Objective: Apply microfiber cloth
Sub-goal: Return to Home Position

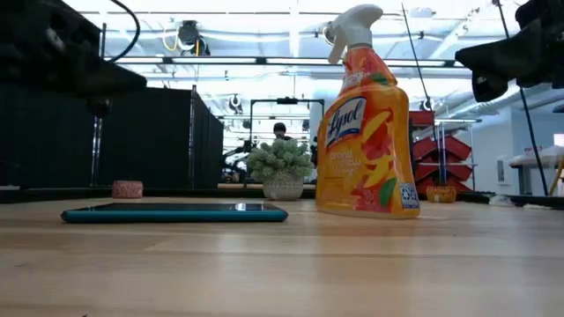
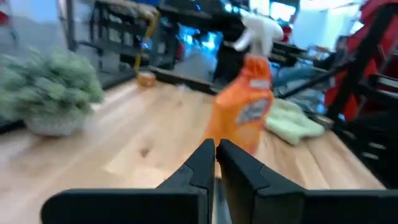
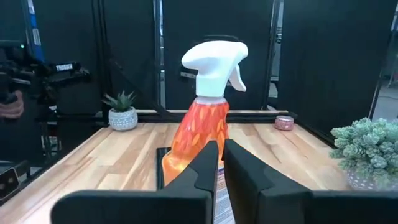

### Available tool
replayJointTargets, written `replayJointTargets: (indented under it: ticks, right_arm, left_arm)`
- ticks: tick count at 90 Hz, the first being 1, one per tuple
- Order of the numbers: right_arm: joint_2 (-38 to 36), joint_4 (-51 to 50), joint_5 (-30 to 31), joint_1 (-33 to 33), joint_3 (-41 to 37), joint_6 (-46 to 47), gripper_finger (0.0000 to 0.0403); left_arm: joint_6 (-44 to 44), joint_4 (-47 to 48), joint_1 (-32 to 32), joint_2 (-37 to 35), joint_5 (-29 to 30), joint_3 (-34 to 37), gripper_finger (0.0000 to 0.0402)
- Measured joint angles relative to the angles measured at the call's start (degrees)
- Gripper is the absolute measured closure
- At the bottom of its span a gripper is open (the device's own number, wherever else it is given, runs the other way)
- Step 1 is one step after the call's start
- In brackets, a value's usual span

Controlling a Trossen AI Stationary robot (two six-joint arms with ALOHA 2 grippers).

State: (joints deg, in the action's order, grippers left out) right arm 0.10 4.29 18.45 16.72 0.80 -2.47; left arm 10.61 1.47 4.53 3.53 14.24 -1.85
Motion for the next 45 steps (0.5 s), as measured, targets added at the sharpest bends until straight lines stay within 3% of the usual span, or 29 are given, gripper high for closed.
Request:
replayJointTargets:
  ticks: [22, 38, 45]
  right_arm:
    - [0.0, -1.1, -1.3, -4.4, 0.0, 0.0, 0.0392]
    - [0.2, -3.1, -14.4, -6.6, 0.0, 1.7, 0.0392]
    - [0.2, -3.2, -15.6, -7.4, 0.0, 1.0, 0.0392]
  left_arm:
    - [-0.6, 0.1, -5.4, 0.4, 0.0, 0.0, 0.0391]
    - [-0.4, 0.2, -6.2, 0.6, -1.8, 0.0, 0.0391]
    - [-0.4, 0.2, -6.2, 0.6, -1.8, 0.0, 0.0391]
